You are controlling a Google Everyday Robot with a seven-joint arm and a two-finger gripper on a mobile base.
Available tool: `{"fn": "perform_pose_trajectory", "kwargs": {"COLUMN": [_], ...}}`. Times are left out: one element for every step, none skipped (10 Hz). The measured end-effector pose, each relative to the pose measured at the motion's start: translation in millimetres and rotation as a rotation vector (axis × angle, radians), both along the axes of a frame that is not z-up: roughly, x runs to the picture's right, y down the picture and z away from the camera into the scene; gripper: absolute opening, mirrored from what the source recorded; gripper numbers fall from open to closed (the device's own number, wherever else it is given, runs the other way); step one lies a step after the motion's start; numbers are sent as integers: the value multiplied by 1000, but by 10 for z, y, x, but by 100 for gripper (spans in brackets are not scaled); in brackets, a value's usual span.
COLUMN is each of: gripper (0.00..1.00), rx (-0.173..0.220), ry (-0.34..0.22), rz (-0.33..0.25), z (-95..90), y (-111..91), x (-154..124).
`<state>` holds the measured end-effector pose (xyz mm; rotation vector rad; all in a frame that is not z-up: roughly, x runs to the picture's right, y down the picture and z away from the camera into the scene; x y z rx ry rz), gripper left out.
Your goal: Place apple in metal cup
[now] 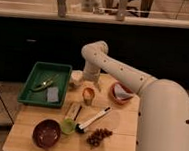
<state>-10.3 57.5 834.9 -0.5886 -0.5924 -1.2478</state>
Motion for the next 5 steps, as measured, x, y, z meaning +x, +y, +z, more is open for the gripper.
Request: {"fn": "perform_pose_trajectory", "kwargs": {"gripper": [80, 80, 80, 80, 80], "rx": [0, 0, 1, 0, 0], "ry": [0, 0, 0, 0, 0], "rz": [0, 0, 0, 0, 0], "z": [0, 0, -2, -2, -2], "y": [0, -1, -3, -2, -3], "x": [0, 0, 0, 0, 0]}}
